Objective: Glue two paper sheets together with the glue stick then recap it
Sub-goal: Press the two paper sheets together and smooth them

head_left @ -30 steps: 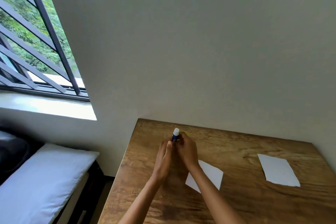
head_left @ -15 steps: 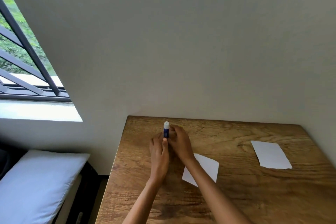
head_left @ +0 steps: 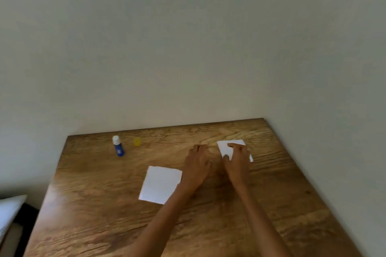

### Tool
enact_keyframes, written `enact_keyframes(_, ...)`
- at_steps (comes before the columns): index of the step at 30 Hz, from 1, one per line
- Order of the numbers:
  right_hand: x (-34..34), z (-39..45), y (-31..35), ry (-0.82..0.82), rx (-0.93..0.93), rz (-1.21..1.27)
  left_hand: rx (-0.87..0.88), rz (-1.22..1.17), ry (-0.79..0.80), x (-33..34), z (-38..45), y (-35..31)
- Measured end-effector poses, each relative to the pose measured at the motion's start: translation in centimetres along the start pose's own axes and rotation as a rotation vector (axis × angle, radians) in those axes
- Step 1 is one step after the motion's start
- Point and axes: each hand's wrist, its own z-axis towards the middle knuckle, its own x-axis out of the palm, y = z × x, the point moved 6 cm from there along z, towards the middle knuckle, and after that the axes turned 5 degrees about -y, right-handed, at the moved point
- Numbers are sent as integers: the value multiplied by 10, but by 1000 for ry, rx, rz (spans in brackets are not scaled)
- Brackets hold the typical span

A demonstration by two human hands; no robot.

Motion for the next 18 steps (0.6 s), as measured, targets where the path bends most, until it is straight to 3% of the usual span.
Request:
enact_keyframes(5, -19, 37, -54, 91, 134, -155, -7, 141, 117, 56, 32, -23)
enact_keyframes(12, -1, 57, -76, 192, 137, -157, -10, 356, 145, 84, 58, -41)
enact_keyframes(15, 5, 65, -81, 239, 168, -99, -45, 234, 129, 81, 57, -46)
enact_keyframes(18, 8, 65, -84, 265, 225, -3, -128, -107, 52, 69, 48, -45)
